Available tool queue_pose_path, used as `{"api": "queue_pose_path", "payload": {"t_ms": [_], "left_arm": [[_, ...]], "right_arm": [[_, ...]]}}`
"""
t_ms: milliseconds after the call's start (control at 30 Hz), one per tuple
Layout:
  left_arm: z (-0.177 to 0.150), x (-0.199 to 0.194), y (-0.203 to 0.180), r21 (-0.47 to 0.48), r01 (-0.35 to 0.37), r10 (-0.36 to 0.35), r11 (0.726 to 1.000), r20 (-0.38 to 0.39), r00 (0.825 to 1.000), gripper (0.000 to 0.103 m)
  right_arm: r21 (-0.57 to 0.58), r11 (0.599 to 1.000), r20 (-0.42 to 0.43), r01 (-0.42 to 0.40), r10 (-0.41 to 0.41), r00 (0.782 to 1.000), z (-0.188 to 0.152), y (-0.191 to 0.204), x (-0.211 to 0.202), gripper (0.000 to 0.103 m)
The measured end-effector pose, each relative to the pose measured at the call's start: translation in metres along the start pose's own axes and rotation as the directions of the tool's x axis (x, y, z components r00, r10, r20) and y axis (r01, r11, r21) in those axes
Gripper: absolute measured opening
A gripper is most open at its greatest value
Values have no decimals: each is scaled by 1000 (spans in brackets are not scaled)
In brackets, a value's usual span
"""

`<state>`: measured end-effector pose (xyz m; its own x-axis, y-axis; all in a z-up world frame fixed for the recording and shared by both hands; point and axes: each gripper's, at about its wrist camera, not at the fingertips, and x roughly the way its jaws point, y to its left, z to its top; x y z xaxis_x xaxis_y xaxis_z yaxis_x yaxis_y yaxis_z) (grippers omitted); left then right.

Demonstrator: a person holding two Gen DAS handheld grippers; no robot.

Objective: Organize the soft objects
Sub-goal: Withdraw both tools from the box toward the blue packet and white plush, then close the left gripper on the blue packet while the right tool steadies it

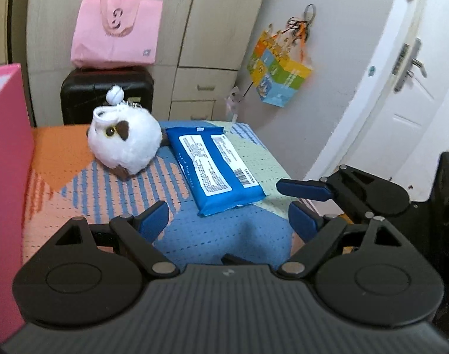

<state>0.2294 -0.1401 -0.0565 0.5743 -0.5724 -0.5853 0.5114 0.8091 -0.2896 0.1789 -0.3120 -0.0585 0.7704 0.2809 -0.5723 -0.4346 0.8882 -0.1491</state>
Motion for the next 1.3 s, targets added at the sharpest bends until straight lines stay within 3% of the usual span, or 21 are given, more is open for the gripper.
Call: {"api": "queue_pose_path", "payload": {"t_ms": [167, 333, 533, 800, 1300], "left_arm": [[7, 21, 2, -39, -23, 23, 999, -10, 1000, 83], [10, 42, 5, -53, -27, 25, 998, -45, 999, 81], [11, 58, 11, -58, -77, 74, 995, -49, 996, 68], [11, 59, 19, -106, 8, -13, 994, -51, 999, 58], [4, 44, 3, -58, 89, -96, 994, -132, 987, 58]], "right_arm": [[-36, 999, -5, 7, -8, 1000, 0, -12, 13, 92], [29, 998, -21, -54, 54, 998, 1, -33, 28, 92], [106, 986, -40, -132, 137, 990, 1, -47, 48, 92], [128, 982, -21, -139, 142, 990, 0, -40, 48, 81], [139, 985, -17, -101, 104, 994, -8, -24, 29, 82]]}}
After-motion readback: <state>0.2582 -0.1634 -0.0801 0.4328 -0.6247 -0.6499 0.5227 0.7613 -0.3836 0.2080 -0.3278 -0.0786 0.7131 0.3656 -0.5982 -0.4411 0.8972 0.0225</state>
